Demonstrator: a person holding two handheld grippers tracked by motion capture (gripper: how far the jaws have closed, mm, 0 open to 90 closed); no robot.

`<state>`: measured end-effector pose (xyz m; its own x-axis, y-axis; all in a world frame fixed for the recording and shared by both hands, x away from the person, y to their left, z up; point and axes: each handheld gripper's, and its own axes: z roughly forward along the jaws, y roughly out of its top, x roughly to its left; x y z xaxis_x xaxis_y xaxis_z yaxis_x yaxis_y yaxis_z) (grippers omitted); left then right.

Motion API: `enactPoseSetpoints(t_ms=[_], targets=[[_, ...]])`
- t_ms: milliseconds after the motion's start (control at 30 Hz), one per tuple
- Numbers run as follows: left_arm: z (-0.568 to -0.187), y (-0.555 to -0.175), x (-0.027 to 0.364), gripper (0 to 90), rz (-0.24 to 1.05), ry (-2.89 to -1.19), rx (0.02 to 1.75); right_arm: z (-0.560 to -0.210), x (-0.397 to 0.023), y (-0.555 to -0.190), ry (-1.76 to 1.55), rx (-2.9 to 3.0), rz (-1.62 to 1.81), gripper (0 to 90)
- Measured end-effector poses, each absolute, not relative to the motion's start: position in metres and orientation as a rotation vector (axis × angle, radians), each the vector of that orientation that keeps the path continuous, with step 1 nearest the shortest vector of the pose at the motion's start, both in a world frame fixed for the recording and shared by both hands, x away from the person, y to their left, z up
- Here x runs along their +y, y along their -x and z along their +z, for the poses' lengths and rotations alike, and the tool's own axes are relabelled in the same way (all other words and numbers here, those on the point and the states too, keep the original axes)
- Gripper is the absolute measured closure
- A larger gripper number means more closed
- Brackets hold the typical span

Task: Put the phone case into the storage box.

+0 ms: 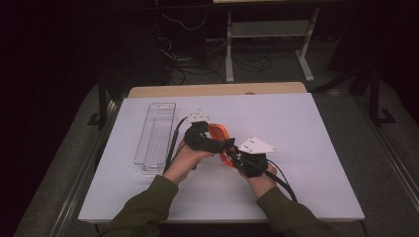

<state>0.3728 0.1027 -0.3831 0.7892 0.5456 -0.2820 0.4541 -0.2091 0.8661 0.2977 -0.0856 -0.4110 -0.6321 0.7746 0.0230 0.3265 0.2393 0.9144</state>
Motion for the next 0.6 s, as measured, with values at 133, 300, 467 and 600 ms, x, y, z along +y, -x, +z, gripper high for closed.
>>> enactPoseSetpoints(t_ms=[133,300,467,600], targets=[[-0.3832,-0.3726,0.1027,1.2,0.104,-1.845,0.764,-0.4112,-0.0852,-0.2977,-1.009,2.079,1.371,79.0],[-0.3821,-0.3726,0.1049,4.6,0.108,-1.841,0.770,-0.4117,-0.0849,-0.2978,-1.014,2.082,1.369,78.9],[-0.3809,-0.3722,0.1062,9.2,0.109,-1.818,0.780,-0.4129,-0.0840,-0.2978,-1.009,2.086,1.359,78.8],[-0.3805,-0.3721,0.1067,11.4,0.112,-1.794,0.779,-0.4143,-0.0818,-0.2973,-1.000,2.100,1.345,78.6]])
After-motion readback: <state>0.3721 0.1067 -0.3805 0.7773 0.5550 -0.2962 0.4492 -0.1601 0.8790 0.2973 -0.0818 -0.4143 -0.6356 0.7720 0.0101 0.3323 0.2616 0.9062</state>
